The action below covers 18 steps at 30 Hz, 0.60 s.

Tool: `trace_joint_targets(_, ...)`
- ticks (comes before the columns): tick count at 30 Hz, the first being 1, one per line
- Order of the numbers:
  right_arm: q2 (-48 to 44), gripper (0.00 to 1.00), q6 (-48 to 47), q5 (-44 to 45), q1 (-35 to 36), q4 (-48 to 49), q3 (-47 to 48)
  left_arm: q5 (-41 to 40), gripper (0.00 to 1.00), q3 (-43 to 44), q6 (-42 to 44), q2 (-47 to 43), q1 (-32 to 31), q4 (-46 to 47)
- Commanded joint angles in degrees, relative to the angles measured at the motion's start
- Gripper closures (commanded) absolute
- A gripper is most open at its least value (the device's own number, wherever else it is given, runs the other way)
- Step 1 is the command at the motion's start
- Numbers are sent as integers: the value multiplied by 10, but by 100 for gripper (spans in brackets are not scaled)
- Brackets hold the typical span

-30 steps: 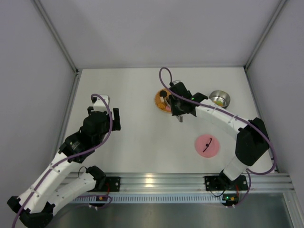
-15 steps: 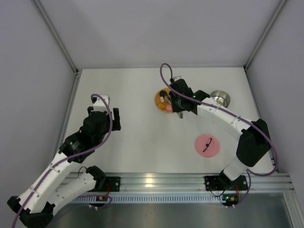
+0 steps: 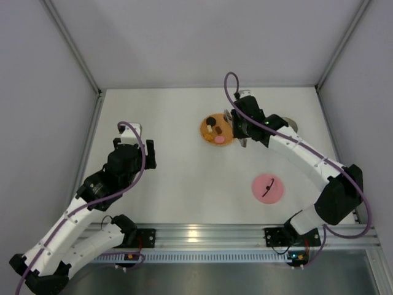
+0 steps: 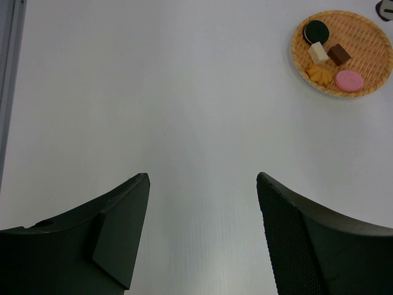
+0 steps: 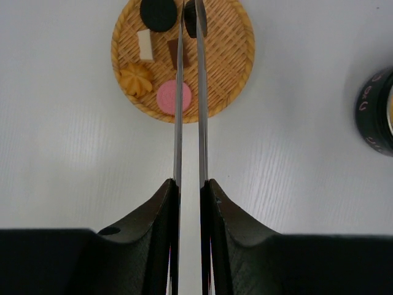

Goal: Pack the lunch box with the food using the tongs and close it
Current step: Pick up the fake food from the plate, then place the fake food in the packing box.

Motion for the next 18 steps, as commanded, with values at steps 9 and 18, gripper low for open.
trace_joint_targets(9,-191,80,0,25,-172,-18,-117,2,24,-5,5,-2,1,21)
trace_joint_targets(18,-225,78,-14,34,-248,-21,-168,3,24,-5,5,-3,1,20)
